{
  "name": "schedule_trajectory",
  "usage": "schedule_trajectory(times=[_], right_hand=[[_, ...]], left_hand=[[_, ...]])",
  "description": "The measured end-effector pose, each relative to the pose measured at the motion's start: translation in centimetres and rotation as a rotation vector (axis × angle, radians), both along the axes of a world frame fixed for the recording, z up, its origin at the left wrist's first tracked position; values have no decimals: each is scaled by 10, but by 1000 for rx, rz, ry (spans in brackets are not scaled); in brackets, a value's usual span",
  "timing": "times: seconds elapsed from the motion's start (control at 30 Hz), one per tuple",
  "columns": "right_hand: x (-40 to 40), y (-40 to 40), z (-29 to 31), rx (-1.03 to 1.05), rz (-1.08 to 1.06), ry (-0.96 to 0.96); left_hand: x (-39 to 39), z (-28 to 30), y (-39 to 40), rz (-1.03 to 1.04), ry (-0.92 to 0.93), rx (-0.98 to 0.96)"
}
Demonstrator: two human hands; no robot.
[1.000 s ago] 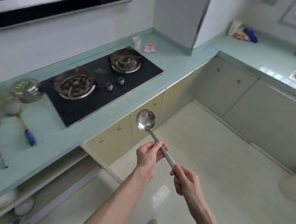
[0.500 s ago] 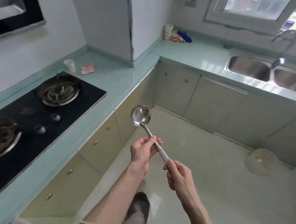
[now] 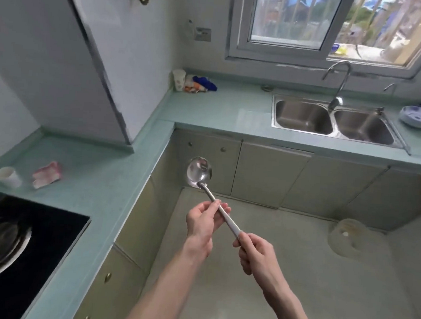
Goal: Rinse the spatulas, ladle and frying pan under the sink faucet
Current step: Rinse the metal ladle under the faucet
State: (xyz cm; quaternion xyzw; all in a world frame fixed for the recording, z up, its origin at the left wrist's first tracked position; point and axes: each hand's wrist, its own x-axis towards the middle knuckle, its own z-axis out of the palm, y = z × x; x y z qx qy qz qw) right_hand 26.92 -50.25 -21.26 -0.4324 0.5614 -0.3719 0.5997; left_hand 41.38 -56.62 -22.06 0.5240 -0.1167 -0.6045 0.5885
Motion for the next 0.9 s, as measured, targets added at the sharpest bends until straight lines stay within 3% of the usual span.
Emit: schedule_trajectory(times=[0.4, 0.9], right_hand=[[-103, -171, -28, -17, -226, -91], [-268, -404, -17, 0, -204, -145]], left_hand=[[-119, -18, -199, -177, -6, 46], [-278, 1, -423, -165, -9, 11]])
